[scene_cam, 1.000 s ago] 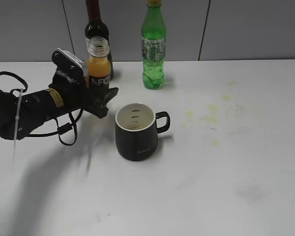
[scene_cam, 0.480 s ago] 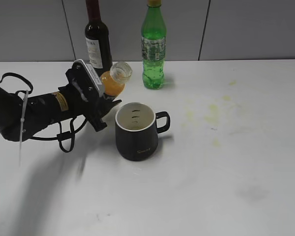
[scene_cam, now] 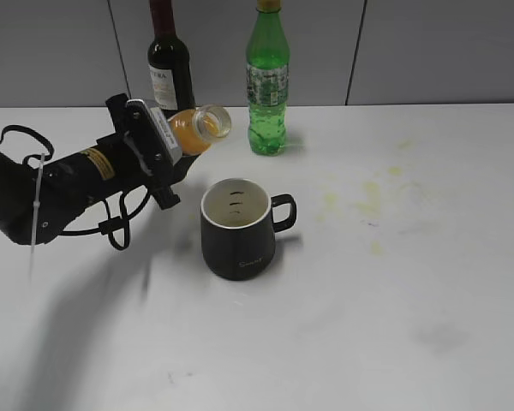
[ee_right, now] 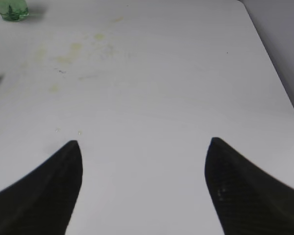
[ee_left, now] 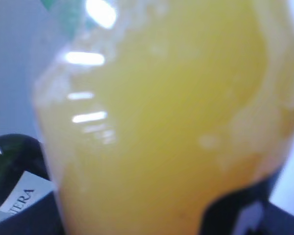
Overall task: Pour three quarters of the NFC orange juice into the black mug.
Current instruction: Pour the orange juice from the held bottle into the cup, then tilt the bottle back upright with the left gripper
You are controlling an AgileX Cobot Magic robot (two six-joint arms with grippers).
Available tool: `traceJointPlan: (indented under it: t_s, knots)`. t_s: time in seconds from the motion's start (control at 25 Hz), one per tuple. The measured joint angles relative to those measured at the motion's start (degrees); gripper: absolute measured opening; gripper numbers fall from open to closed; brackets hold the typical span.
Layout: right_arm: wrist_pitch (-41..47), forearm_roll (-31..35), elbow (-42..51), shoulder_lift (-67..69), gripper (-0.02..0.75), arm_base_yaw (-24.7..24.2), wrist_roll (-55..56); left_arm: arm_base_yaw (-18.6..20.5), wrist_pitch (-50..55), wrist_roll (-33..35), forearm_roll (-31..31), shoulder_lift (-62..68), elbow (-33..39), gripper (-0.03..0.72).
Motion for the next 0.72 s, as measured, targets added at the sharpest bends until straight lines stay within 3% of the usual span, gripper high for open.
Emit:
traceJointPlan:
  t_s: [0.28, 0.72]
  knots:
    - [0.0, 0.0, 0.0, 0.0, 0.592, 0.0, 0.0, 0.1, -3.7, 8.6, -1.1, 0.0, 0.0, 0.470]
    - [0.0, 0.0, 0.0, 0.0, 0.592, 0.0, 0.0, 0.5, -6.5, 15.9, -1.2, 0.0, 0.0, 0.470]
